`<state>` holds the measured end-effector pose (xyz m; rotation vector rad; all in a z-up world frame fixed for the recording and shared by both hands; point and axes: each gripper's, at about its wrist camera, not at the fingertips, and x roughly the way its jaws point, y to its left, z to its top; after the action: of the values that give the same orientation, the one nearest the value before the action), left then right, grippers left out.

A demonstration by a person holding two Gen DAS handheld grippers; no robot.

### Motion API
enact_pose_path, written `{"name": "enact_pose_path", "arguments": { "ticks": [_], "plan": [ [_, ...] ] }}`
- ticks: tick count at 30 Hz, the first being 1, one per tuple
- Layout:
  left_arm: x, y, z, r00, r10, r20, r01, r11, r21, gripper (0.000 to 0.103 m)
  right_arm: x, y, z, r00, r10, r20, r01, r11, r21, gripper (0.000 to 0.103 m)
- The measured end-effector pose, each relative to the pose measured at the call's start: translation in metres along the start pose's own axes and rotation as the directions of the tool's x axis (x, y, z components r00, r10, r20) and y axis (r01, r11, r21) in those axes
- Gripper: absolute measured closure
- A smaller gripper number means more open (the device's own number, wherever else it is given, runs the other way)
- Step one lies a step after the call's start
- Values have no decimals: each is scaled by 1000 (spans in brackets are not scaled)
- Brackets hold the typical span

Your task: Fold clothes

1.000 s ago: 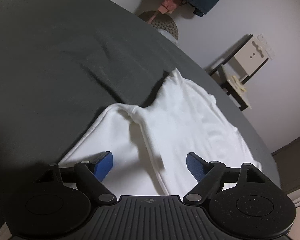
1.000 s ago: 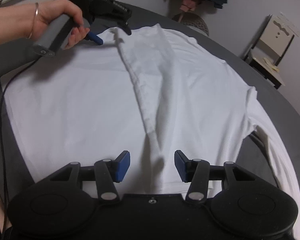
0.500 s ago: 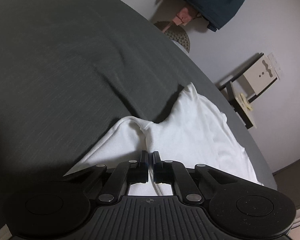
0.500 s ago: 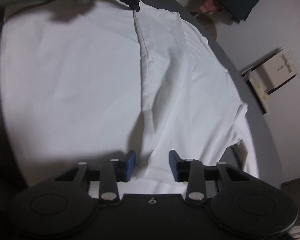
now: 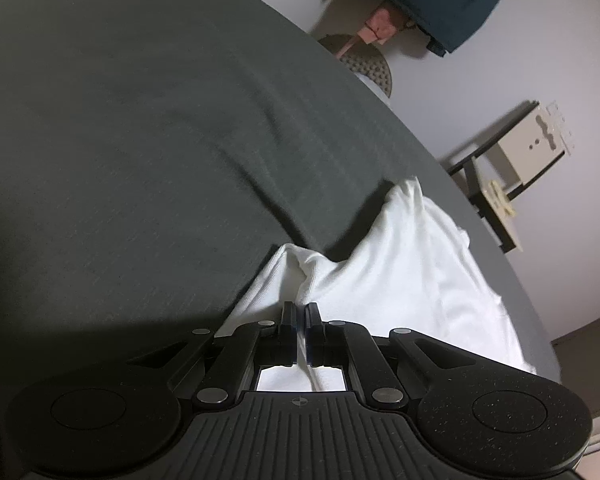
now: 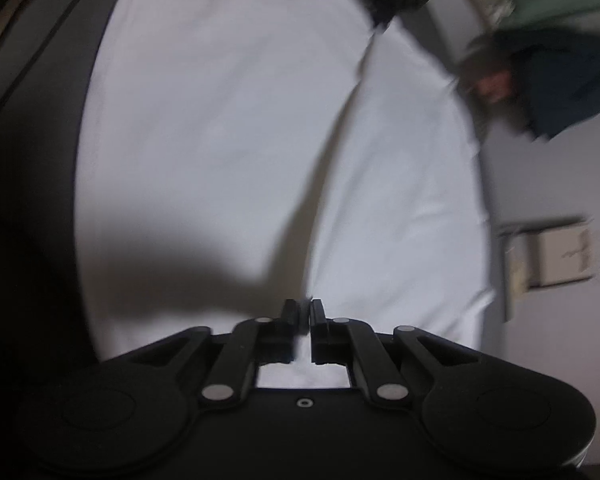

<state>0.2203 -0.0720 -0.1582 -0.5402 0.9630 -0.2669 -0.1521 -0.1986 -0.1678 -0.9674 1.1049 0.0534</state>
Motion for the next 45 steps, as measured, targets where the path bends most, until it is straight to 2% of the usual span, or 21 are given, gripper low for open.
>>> {"name": "enact_pose_path", "arguments": {
  "ticks": [3, 4, 5, 8, 13, 15, 19, 21, 22, 24, 27, 30, 33, 36, 38, 40, 41, 42, 43, 44, 45],
  "plan": [
    [0, -8, -1, 1000, 25, 7, -25, 997, 69, 100, 2, -25, -7, 993, 119, 9, -119, 977, 178, 76],
    [0, -11, -1, 999, 33, 11, -33, 995, 92, 99, -1, -42, -12, 984, 171, 42, -176, 948, 265, 66],
    [0, -13, -1, 999, 40, 15, -41, 993, 112, 99, -3, -62, -20, 974, 212, 84, -228, 903, 365, 64],
    [-1, -15, 1, 999, 48, 18, -50, 992, 115, 99, 2, -118, -55, 964, 220, 151, -266, 739, 619, 64],
    [-1, -14, 4, 999, 49, 23, -52, 992, 112, 99, 37, -157, -92, 946, 264, 190, -308, 543, 781, 71],
    [-2, -12, 3, 999, 48, 25, -50, 992, 114, 99, 44, -155, -97, 923, 314, 223, -360, 498, 789, 75],
    [-3, -8, 2, 999, 41, 23, -43, 993, 107, 99, 60, -149, -87, 914, 354, 198, -365, 504, 783, 86],
    [-4, -6, 1, 999, 38, 23, -40, 994, 104, 99, 61, -147, -86, 902, 375, 214, -391, 498, 774, 100],
    [-4, -6, 1, 999, 38, 23, -40, 994, 106, 99, 60, -147, -86, 891, 387, 236, -415, 489, 767, 100],
    [-5, -6, 1, 999, 38, 22, -41, 993, 112, 99, 57, -150, -89, 899, 376, 225, -401, 498, 769, 101],
    [-8, -4, 2, 999, 37, 19, -38, 993, 109, 99, 44, -157, -95, 898, 363, 250, -410, 480, 775, 101],
    [-10, -3, 3, 999, 37, 13, -39, 993, 112, 99, 46, -155, -98, 898, 375, 231, -402, 484, 777, 101],
    [-9, 0, 2, 999, 38, 9, -39, 992, 123, 99, 65, -147, -96, 880, 430, 203, -410, 470, 782, 101],
    [-9, 7, 3, 1000, 20, 6, -20, 995, 95, 99, 69, -149, -94, 875, 444, 193, -407, 459, 790, 100],
    [-10, 7, 5, 1000, 11, -6, -10, 996, 89, 99, 69, -152, -96, 873, 450, 188, -401, 446, 800, 96],
    [-12, 4, 5, 999, 36, -27, -33, 994, 106, 99, 65, -152, -97, 878, 446, 176, -390, 450, 803, 79],
    [-15, 0, 5, 998, 57, -38, -52, 992, 118, 96, 59, -152, -99, 888, 425, 175, -377, 456, 806, 78],
    [-20, -5, 5, 995, 85, -48, -77, 987, 139, 87, 54, -152, -101, 898, 404, 174, -365, 461, 809, 78],
    [-25, -11, 3, 993, 109, -52, -99, 981, 165, 80, 48, -155, -105, 908, 375, 190, -355, 443, 823, 76],
    [-33, -18, 1, 992, 122, -36, -112, 972, 205, 57, 42, -158, -109, 916, 345, 204, -346, 424, 837, 75],
    [-45, -27, -4, 992, 128, 2, -124, 960, 250, 30, 38, -163, -117, 927, 302, 222, -331, 383, 862, 74]
  ]
}}
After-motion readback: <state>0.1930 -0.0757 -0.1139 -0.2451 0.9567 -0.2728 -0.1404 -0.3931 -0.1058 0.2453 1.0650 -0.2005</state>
